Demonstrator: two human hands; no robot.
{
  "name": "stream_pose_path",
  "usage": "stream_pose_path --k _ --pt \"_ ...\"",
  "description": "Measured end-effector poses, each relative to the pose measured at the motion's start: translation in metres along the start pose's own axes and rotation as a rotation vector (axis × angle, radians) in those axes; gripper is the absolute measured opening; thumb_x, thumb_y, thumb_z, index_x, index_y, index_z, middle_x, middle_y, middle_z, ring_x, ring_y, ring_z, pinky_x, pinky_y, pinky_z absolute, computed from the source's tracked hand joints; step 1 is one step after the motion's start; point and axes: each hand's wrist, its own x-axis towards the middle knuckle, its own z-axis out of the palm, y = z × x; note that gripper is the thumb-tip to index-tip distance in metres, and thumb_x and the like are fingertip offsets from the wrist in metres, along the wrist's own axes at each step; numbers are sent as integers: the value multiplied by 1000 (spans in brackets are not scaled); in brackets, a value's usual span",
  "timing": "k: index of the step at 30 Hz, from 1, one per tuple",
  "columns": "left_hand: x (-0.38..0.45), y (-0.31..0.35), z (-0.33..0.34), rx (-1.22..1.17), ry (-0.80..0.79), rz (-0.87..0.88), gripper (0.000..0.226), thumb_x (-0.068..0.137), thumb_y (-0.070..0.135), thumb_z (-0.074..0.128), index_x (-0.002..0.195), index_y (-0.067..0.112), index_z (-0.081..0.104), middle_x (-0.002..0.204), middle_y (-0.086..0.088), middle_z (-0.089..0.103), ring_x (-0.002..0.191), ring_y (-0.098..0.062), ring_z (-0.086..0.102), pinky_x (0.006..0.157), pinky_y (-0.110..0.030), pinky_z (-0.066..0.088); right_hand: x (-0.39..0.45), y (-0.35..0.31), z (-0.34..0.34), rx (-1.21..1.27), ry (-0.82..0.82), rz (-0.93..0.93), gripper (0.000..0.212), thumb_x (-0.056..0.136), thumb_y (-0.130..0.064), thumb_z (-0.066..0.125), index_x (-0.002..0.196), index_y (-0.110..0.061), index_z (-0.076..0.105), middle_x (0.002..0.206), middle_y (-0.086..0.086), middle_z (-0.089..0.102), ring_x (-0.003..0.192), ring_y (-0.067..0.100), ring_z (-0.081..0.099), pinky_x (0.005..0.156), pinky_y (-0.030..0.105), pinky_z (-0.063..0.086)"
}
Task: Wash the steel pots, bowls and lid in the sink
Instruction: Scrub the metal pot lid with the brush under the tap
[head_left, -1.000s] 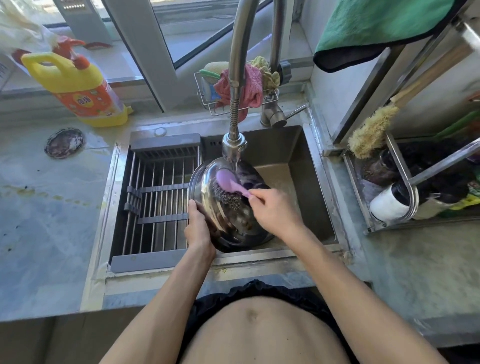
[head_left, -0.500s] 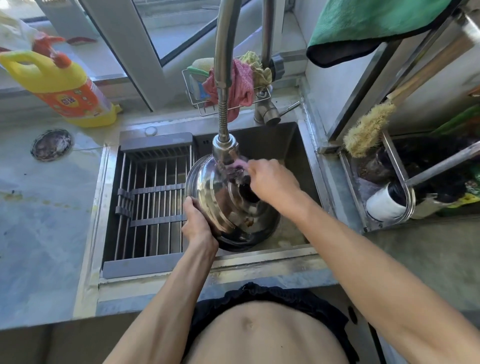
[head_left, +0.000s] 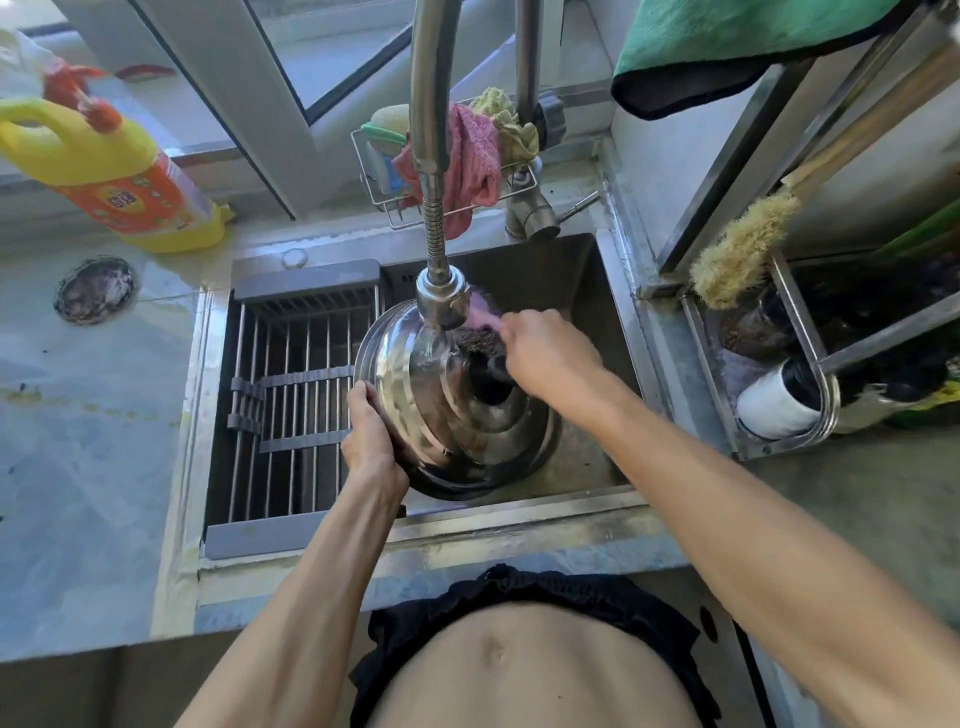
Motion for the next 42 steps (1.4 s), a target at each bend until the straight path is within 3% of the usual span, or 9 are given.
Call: stream_pose_path --k 3,6,10,15,23,29,34,39,42 --pt "2 4 -2 -41 -48 -15 46 75 59 68 94 18 74 91 -5 79 95 -28 75 89 -49 61 6 8 -1 23 -8 -1 19 101 -25 47 102 -14 62 80 2 61 69 24 60 56 32 42" --pt "8 6 -9 -52 -113 -2 63 58 62 70 106 21 75 112 -8 77 103 -30 74 94 -54 58 18 26 -8 7 18 133 22 100 -21 46 108 -11 64 89 8 64 77 30 63 62 36 47" --pt "13 15 -13 -106 -147 5 46 72 55 64 105 24 69 114 -7 71 98 -29 70 88 -48 60 4 26 -5 53 -15 21 22 103 -28 43 98 -19 63 74 0 57 66 23 60 56 34 46" --pt "10 19 -10 -135 -133 39 43 81 57 58 106 24 70 121 -9 74 110 -29 71 93 -52 57 3 43 0 82 15 157 26 101 -29 46 108 -16 67 82 5 63 71 27 63 64 40 54" --pt "8 24 -5 -216 -52 31 60 75 55 62 122 20 74 113 -8 77 103 -31 73 92 -55 57 -24 50 23 169 19 190 26 102 -27 44 111 -20 68 91 11 65 81 34 63 64 35 48" --pt "-4 19 10 -262 -34 -13 55 78 53 57 118 21 75 103 -7 79 102 -31 72 93 -52 57 -46 55 25 150 82 190 24 102 -27 44 107 -21 66 84 9 62 77 32 60 60 31 38" --pt "-12 13 27 -289 31 -66 52 79 56 56 110 19 74 104 -7 77 96 -32 73 90 -51 59 -79 31 32 85 59 -2 26 104 -26 42 119 -19 62 81 7 61 64 25 54 54 29 35" --pt "-18 5 32 -252 48 -38 56 77 65 62 105 18 73 96 -4 79 89 -29 75 85 -50 62 -88 41 34 54 68 81 29 105 -25 40 124 -19 61 79 5 60 58 22 54 52 29 37" --pt "-21 6 37 -216 37 -12 57 82 66 62 105 15 69 93 -5 78 83 -28 75 80 -48 63 -97 19 35 56 64 -59 24 105 -24 38 119 -19 57 94 15 65 61 27 54 53 32 35"
